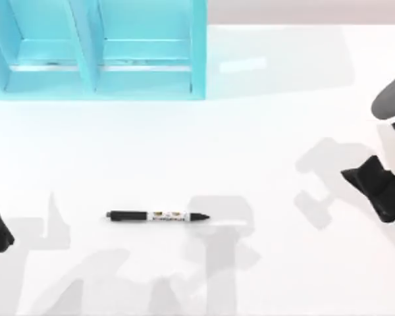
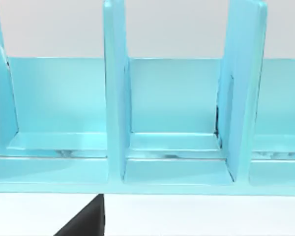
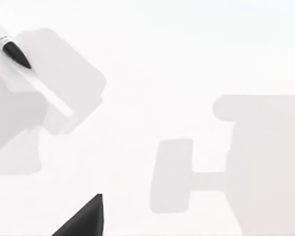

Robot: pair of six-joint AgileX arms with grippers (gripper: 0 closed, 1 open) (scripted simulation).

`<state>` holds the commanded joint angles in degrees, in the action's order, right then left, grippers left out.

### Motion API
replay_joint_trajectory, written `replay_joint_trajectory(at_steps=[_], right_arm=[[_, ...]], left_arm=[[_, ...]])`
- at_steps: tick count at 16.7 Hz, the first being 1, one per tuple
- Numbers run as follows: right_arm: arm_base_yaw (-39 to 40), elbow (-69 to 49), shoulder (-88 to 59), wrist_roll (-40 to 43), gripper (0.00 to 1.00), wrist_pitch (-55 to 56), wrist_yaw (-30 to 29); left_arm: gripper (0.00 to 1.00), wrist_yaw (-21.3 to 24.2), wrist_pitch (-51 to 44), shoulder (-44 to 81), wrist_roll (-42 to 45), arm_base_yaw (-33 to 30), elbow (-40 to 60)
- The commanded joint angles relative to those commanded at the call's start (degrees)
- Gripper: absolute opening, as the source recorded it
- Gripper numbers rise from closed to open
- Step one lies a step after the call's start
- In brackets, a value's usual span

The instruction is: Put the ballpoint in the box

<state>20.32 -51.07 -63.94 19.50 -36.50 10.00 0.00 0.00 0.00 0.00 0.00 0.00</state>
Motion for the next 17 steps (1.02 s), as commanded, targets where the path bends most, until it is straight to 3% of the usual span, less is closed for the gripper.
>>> replay_joint_trajectory(at_steps=[9, 17], right_arm=[[15.0, -51.0, -57.4, 13.8, 1.0, -36.4, 6.6], [21.7, -86.8, -82.6, 22.1, 1.0, -47.8, 6.2]], left_arm=[[1.0, 0.0, 0.0, 0.0, 0.0, 0.0, 0.0], [1.0, 0.0, 0.0, 0.0, 0.0, 0.0, 0.0]])
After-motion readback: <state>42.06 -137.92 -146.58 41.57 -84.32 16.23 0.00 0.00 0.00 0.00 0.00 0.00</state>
